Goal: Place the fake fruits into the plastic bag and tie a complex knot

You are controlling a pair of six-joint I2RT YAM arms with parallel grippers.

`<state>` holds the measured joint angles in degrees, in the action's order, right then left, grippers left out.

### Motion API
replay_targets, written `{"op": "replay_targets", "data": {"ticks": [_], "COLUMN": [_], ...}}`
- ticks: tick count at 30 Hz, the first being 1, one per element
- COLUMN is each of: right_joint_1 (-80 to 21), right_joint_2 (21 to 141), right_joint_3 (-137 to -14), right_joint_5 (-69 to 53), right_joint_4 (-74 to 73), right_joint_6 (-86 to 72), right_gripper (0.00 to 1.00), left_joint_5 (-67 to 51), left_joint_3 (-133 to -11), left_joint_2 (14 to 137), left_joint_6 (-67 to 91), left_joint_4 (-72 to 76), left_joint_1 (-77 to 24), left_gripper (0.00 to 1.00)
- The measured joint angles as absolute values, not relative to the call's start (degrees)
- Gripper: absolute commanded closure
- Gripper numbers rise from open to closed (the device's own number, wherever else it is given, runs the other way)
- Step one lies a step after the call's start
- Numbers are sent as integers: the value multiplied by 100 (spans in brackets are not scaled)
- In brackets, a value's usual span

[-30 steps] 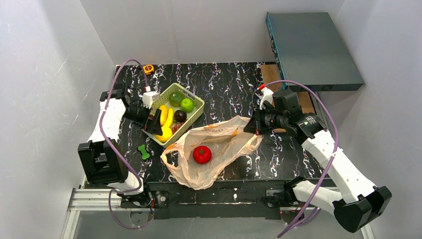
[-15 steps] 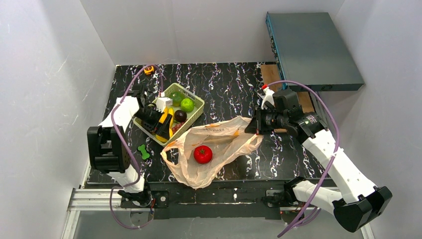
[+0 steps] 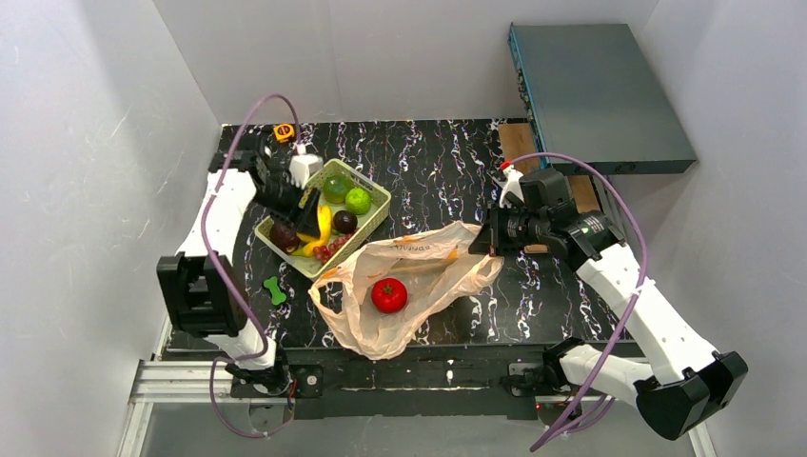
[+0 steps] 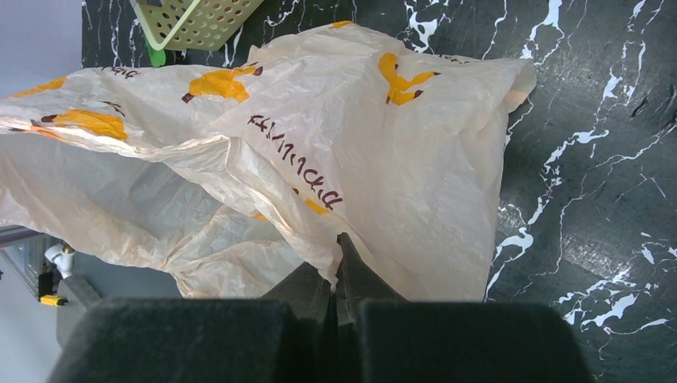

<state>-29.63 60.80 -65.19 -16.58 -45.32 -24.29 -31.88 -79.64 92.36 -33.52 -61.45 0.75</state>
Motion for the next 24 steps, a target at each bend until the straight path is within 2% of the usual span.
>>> {"op": "replay_targets", "data": {"ticks": [5, 9, 13, 18, 24], "right_joint_1": [-2963, -2963, -2963, -2963, -2963], "right_joint_2": [6187, 6259, 6276, 6276, 6281], "right_joint_3": [-6523, -6571, -6663, -6698, -6775], "right_joint_5": [-1664, -1662, -1662, -1682, -1962], "right_joint_4": [-4530, -4530, -4530, -4532, -4628], "right_joint_6": [-2517, -2541, -2550, -2554, -2521], "right_gripper": [99, 99, 99, 99, 99], "left_joint_5": [-4235, -5000, -5511, -5572, -4925], "left_joint_3": [-9754, -10256, -10088, -9188, -8267], "left_joint_2": [8934, 8414, 7745, 7107, 7231], "left_joint_6": [-2770, -2602, -2840, -3649, -4097], "left_joint_4": [-6112, -5747, -5599, -5690, -5638], "left_joint_1": [-23, -707, -2071, -3542, -4187], "left_gripper": [54, 52, 52, 53, 56]}}
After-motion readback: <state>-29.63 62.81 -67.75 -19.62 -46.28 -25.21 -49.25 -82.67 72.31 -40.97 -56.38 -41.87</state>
